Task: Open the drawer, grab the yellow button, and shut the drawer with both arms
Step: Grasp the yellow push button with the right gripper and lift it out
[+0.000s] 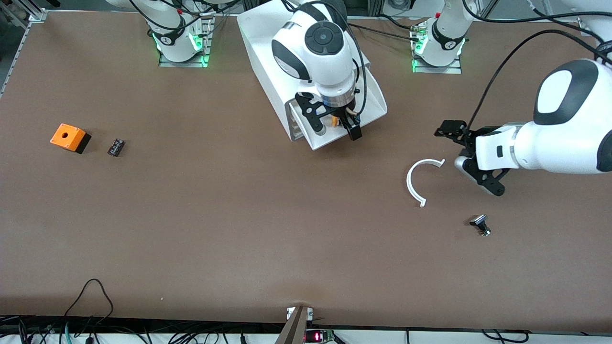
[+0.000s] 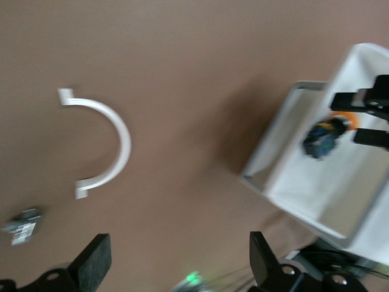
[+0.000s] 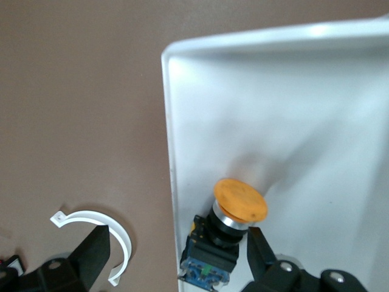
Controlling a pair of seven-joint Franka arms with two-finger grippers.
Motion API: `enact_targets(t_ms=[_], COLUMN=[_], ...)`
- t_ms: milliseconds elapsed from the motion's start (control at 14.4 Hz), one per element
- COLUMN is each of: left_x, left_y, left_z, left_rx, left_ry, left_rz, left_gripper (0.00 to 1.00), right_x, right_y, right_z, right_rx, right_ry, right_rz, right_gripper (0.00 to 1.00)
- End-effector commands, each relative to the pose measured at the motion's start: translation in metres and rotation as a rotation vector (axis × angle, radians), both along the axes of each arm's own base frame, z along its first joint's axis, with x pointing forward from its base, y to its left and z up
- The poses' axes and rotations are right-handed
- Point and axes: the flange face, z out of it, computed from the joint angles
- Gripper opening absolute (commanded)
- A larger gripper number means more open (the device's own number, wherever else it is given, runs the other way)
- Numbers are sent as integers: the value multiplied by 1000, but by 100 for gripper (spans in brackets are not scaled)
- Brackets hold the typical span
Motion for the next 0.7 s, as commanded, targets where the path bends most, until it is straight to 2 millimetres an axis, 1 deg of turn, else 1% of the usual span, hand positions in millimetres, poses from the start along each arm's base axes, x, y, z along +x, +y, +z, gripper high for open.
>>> enact_targets(t_ms=[0, 70, 139, 209, 278, 348, 417, 487, 557, 626], left_x=[2, 3, 9, 15, 16, 15, 14, 15, 16, 16], left_y=[-18, -20, -18, -17, -16, -16, -17, -18, -18, -18], left_z=[19, 25, 33, 34, 34, 33, 30, 29, 29, 29], left_rx=[156, 186, 183, 175, 174, 175, 171, 171, 172, 189], left_ry=[-60, -83, -115, -129, -129, -122, -113, -116, -119, -111], left_rz=[-66, -74, -71, -68, -66, -67, -60, -59, -51, 2], left_gripper=[100, 100, 100, 100, 100, 100, 100, 100, 100, 100], right_x=[-5, -15, -17, -16, -17, -18, -19, -20, -21, -21], right_y=[11, 18, 18, 17, 16, 16, 17, 17, 17, 17], right_z=[4, 0, -3, -4, -3, -3, -2, -1, 0, 0], right_rx=[1, -4, -13, -23, -29, -30, -30, -29, -28, -34], right_ry=[-9, -5, 1, 7, 11, 11, 12, 13, 13, 18], right_rz=[-22, -10, -5, 3, 5, 7, 8, 11, 12, 14], right_gripper=[100, 98, 95, 85, 72, 56, 37, 21, 8, 0])
